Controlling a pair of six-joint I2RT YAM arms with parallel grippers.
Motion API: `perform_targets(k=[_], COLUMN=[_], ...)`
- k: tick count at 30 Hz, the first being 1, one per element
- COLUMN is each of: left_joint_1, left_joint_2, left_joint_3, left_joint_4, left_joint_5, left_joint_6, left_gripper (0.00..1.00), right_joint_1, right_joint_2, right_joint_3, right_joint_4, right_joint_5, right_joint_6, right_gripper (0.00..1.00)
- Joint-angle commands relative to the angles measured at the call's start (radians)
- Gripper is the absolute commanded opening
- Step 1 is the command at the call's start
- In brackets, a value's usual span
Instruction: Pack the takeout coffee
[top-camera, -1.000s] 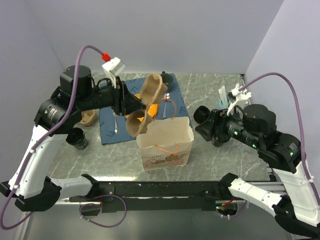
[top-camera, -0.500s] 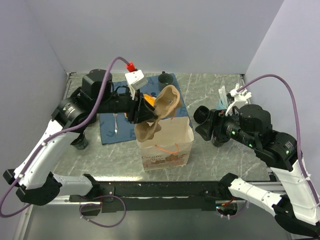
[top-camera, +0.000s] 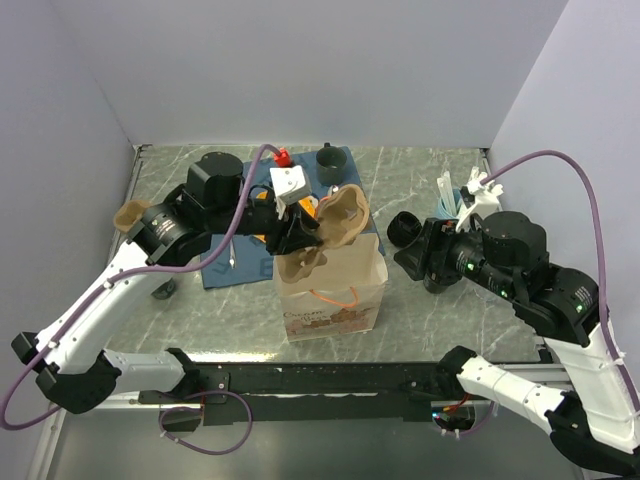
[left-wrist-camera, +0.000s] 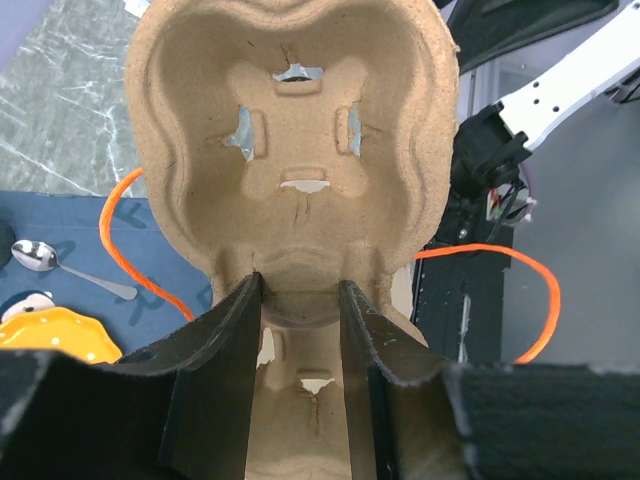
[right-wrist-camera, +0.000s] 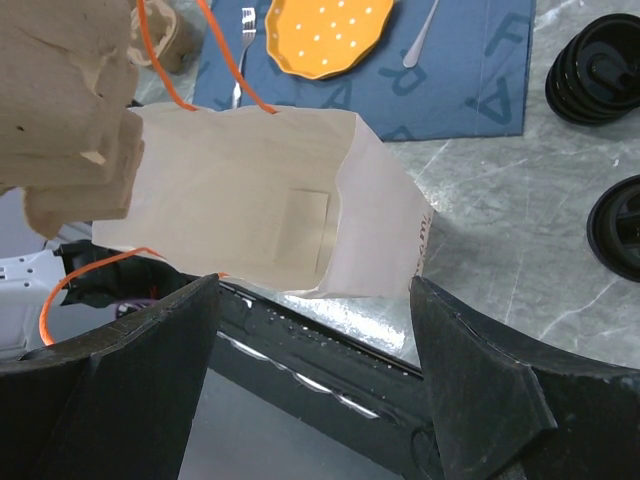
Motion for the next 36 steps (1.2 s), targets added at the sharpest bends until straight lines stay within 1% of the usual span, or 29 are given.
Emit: perform_targets(k=[1, 10, 15, 20, 26, 30, 36], left_joint_1=[-0.005, -0.008, -0.012, -0.014, -0.015, -0.014, -0.021], left_joint_2=[-0.001, -0.02, -0.026, -0.015, -0.006, 0.0, -0.001], left_joint_3=[-0.008, -0.078, -0.101, -0.101, -0.101, -0.107, -0.133], left_joint_4=[0.057, 0.048, 0.069, 0.02, -0.023, -0.023, 0.002], left_joint_5=[0.037, 0.056, 0.068, 0.047, 0.034, 0.03, 0.036], left_joint_6=[0.085, 0.111, 0.108, 0.128, 0.157, 0.168, 0.16], left_gripper=[0.27, 0.25, 0.25, 0.25, 0.24, 0.24, 0.24], right_joint_1=[0.003, 0.003, 0.003, 0.005, 0.005, 0.003, 0.003], right_joint_2=[-0.011, 0.027, 0.073, 0.093, 0.11, 0.11, 0.122], right_joint_3=[0.02, -0.014, -0.015, -0.05, -0.096, -0.125, -0.164], right_joint_4=[0.008, 0.016, 0.031, 0.066, 0.082, 0.083, 0.112], right_joint_5=[0.032, 0.061, 0.037, 0.017, -0.003, 0.012, -0.006], right_joint_6=[0.009, 0.025, 0.031, 0.048, 0.054, 0.068, 0.069], right_gripper=[0.83, 0.83, 0.76, 0.73, 0.62, 0.57, 0.56])
